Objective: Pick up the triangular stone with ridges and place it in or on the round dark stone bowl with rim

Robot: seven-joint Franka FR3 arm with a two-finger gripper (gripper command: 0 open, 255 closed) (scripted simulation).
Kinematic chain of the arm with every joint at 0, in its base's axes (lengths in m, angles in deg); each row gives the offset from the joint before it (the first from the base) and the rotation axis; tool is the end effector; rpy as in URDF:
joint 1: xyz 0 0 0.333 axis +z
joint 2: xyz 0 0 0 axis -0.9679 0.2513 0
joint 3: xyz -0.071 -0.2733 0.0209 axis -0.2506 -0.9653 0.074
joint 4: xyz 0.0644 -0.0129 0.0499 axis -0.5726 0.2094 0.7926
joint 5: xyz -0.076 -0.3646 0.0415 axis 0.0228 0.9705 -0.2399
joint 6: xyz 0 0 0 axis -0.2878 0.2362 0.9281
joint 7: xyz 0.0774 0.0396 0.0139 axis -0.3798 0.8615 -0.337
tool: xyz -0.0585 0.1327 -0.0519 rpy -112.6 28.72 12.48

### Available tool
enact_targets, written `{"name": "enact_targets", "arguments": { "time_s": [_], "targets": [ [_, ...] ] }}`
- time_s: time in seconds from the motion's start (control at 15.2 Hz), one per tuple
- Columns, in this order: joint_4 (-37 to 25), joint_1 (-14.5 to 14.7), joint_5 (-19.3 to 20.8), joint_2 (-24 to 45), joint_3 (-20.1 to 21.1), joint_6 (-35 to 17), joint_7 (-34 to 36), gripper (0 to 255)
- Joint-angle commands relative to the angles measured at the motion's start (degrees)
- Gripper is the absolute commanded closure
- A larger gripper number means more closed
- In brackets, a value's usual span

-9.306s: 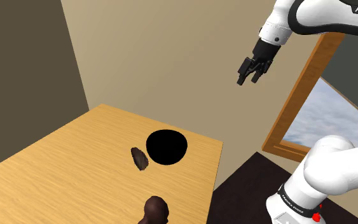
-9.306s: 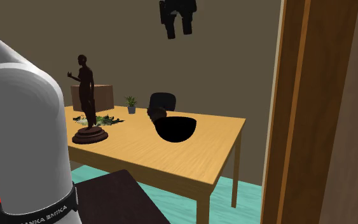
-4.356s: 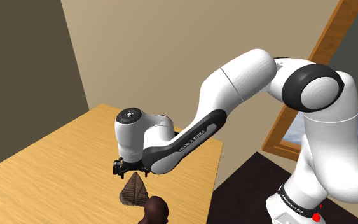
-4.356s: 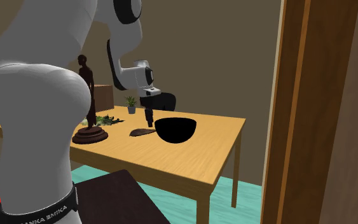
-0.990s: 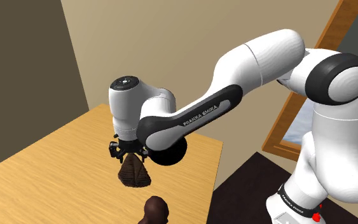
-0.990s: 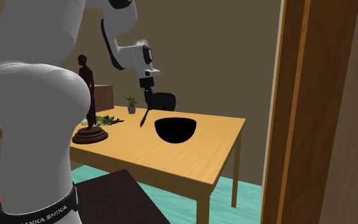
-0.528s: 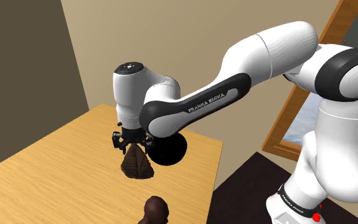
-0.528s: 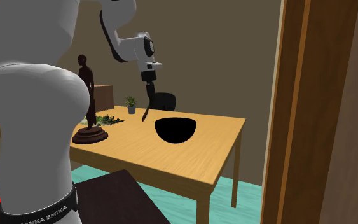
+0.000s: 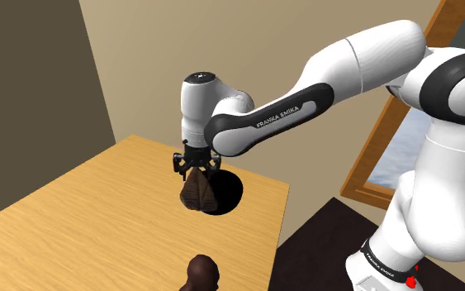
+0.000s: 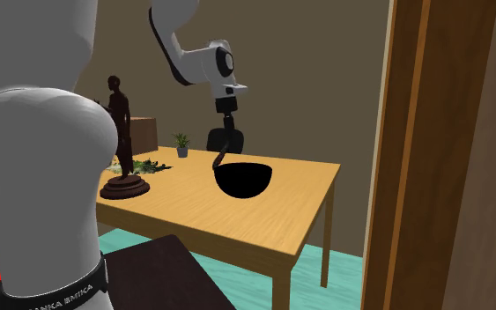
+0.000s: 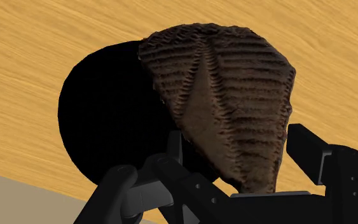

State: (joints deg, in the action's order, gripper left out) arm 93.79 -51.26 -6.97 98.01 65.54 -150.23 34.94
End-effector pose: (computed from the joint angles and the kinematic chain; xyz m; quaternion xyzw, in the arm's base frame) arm 0.4818 0.3431 0.3218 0.9583 -0.2779 0.0659 0.0056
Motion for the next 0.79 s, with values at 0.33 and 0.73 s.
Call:
{"name": "enact_targets", "arguments": {
  "time_s": [0.33,0.73],
  "targets": [
    [5.33,-5.95,-2.35,-4.35,-3.3,-2.31,-10.16,255],
    [7.35,-5.86,-1.37,-2.13,-3.51,-6.45,-9.2,255]
  ]
}}
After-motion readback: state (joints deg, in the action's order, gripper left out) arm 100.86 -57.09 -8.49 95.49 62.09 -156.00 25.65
